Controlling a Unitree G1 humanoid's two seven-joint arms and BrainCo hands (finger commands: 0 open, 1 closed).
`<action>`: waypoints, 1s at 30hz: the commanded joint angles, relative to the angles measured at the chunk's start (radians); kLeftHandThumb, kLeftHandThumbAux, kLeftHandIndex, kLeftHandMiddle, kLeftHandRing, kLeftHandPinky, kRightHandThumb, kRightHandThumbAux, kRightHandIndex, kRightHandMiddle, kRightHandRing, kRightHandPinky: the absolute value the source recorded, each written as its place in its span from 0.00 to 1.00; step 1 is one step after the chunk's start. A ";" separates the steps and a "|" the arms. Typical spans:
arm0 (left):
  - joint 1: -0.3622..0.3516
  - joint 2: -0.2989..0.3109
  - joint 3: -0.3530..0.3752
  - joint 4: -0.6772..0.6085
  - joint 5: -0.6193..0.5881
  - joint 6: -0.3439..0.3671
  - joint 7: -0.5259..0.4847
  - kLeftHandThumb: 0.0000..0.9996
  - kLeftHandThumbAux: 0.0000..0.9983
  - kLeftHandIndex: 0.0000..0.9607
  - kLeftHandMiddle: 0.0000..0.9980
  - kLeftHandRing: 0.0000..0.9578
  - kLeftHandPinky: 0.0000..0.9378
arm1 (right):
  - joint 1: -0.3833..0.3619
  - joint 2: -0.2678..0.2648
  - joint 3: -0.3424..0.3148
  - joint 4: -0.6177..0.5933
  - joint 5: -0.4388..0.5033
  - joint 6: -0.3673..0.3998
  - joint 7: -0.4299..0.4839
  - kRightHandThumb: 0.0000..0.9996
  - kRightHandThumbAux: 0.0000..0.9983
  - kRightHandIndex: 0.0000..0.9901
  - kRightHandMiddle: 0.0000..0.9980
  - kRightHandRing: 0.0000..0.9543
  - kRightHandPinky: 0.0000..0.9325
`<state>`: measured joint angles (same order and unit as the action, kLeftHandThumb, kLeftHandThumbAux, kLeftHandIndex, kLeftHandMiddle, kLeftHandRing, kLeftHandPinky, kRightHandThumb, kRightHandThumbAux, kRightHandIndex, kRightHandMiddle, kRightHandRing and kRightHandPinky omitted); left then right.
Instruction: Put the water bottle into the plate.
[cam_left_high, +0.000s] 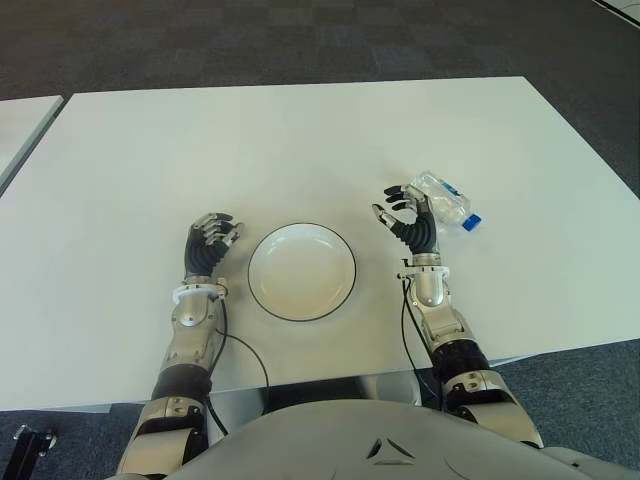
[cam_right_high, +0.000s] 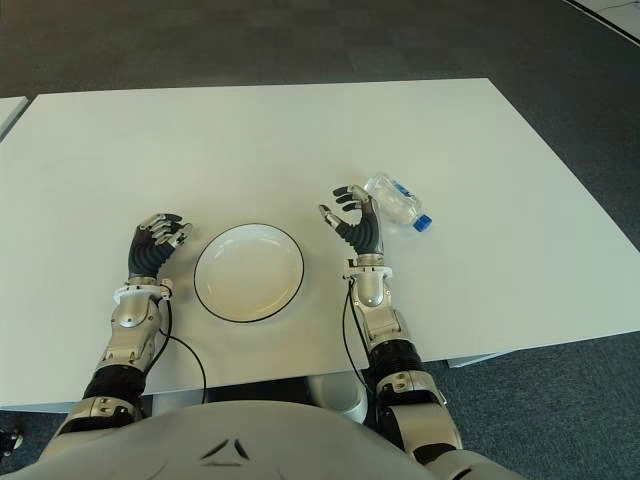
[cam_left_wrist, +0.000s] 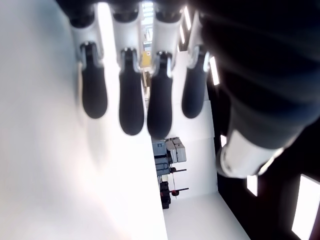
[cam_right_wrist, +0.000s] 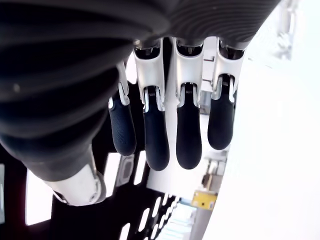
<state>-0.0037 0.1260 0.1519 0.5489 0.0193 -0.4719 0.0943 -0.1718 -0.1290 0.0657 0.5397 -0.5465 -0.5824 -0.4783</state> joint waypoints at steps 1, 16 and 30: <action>0.012 -0.003 0.000 -0.004 0.002 0.014 0.003 0.70 0.72 0.45 0.55 0.56 0.55 | -0.038 -0.074 0.030 -0.004 -0.131 0.067 -0.111 0.42 0.58 0.09 0.13 0.15 0.18; 0.022 -0.022 0.002 -0.036 -0.008 0.040 0.010 0.70 0.72 0.45 0.57 0.57 0.56 | -0.097 -0.146 0.066 -0.085 -0.219 0.315 -0.168 0.54 0.34 0.00 0.00 0.00 0.00; 0.024 -0.021 0.001 -0.031 0.013 0.041 0.035 0.70 0.72 0.45 0.56 0.56 0.55 | -0.205 -0.165 0.065 0.027 -0.207 0.511 -0.202 0.64 0.29 0.00 0.00 0.00 0.00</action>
<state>0.0151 0.1043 0.1503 0.5097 0.0223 -0.4425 0.1157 -0.3512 -0.2950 0.1268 0.5212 -0.7535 -0.1251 -0.6824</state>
